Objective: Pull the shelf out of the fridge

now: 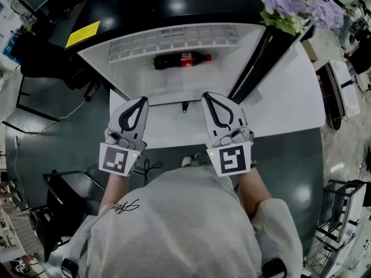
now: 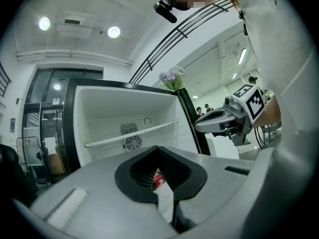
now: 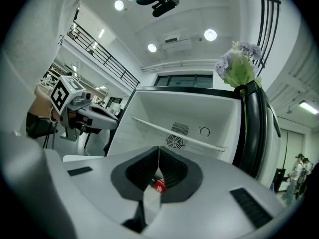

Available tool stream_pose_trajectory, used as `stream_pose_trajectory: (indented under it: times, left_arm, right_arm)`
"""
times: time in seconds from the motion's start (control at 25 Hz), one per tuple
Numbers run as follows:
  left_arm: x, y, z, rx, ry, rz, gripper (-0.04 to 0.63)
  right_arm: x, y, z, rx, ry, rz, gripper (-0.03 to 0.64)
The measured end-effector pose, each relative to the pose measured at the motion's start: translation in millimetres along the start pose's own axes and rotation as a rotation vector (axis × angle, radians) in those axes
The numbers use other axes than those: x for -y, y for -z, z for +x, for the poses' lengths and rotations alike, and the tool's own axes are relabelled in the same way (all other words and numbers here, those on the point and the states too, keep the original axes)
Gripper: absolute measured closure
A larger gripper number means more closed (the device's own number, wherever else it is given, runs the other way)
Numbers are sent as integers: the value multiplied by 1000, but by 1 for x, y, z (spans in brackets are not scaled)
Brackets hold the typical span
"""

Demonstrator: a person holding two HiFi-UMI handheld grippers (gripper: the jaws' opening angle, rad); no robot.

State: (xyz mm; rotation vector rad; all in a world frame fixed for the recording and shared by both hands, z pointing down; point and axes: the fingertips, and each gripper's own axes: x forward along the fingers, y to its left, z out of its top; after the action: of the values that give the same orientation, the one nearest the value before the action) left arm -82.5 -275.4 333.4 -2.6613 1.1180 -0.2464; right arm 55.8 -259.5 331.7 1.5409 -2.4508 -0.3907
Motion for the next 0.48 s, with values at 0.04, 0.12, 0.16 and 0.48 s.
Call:
stream_pose_trajectory:
  times: [0.04,0.12,0.16,0.48]
  left_arm:
    - [-2,-2,3,-1,-6,7,592]
    - [-4,-8,7,8,-20,17,591]
    - [-5,-11,8,11,-27,21,591]
    - [-8,-20,24,-13,-43,72,591]
  right_arm:
    - [2,-2,3,4,-4,-4,604]
    - [5,-7,7,14,-18,-19,604]
    - [6,-10,9,20,-27,-23,604]
    - [9,-20,29,23,-101,-91,604]
